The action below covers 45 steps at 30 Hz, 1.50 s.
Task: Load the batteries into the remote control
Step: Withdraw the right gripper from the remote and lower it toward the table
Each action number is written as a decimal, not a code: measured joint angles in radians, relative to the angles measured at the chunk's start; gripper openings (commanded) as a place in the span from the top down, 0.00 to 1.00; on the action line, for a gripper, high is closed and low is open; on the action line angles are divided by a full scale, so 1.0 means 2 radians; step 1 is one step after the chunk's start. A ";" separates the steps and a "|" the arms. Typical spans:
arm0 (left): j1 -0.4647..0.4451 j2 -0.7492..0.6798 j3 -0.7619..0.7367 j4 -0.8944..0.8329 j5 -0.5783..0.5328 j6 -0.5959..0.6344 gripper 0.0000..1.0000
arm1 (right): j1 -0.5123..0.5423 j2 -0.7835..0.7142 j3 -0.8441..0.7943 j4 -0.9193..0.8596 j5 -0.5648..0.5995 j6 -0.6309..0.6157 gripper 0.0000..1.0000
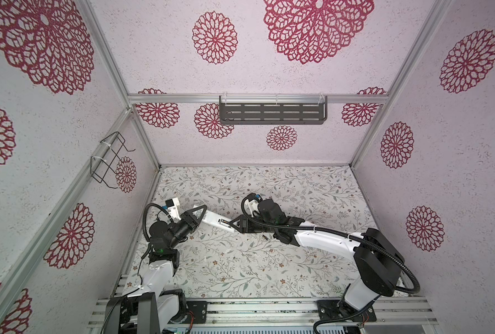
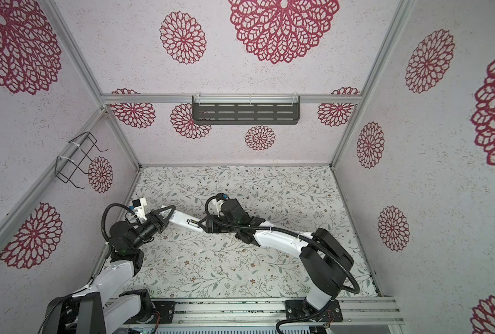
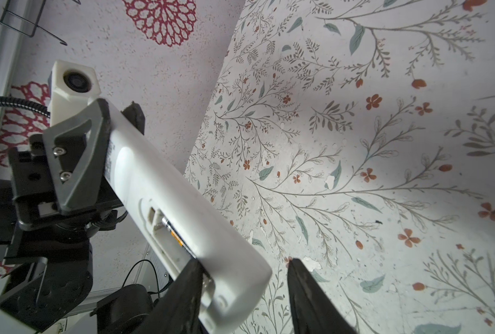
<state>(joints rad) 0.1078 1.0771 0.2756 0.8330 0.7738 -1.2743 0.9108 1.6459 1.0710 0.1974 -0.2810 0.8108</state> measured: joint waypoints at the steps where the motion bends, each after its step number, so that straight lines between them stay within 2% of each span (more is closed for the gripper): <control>1: 0.000 0.000 0.000 -0.001 0.000 0.001 1.00 | 0.000 0.000 0.000 0.000 0.000 -0.004 0.45; 8: -0.002 -0.008 0.014 -0.028 0.014 0.016 1.00 | -0.003 -0.016 -0.011 -0.002 -0.002 -0.049 0.39; 17: -0.009 -0.016 0.033 -0.074 0.035 0.048 1.00 | -0.043 -0.135 -0.068 -0.028 -0.032 -0.118 0.25; 21: -0.009 -0.012 0.045 -0.111 0.040 0.069 1.00 | -0.064 -0.170 -0.073 -0.065 -0.030 -0.143 0.22; 26: -0.010 -0.011 0.093 -0.192 0.041 0.114 1.00 | -0.074 -0.151 -0.042 -0.168 0.014 -0.178 0.18; 31: -0.010 -0.012 0.139 -0.294 0.041 0.171 1.00 | -0.074 -0.106 -0.006 -0.253 0.065 -0.233 0.26; 37: -0.011 -0.013 0.149 -0.348 0.049 0.197 1.00 | -0.075 -0.055 0.009 -0.312 0.090 -0.311 0.45; 45: -0.011 -0.053 0.149 -0.375 0.052 0.205 1.00 | -0.075 0.021 0.036 -0.339 0.099 -0.353 0.48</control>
<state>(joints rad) 0.0856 0.9718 0.5728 0.0822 0.8780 -0.8642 0.7616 1.6871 1.1427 -0.4797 -0.0834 0.1047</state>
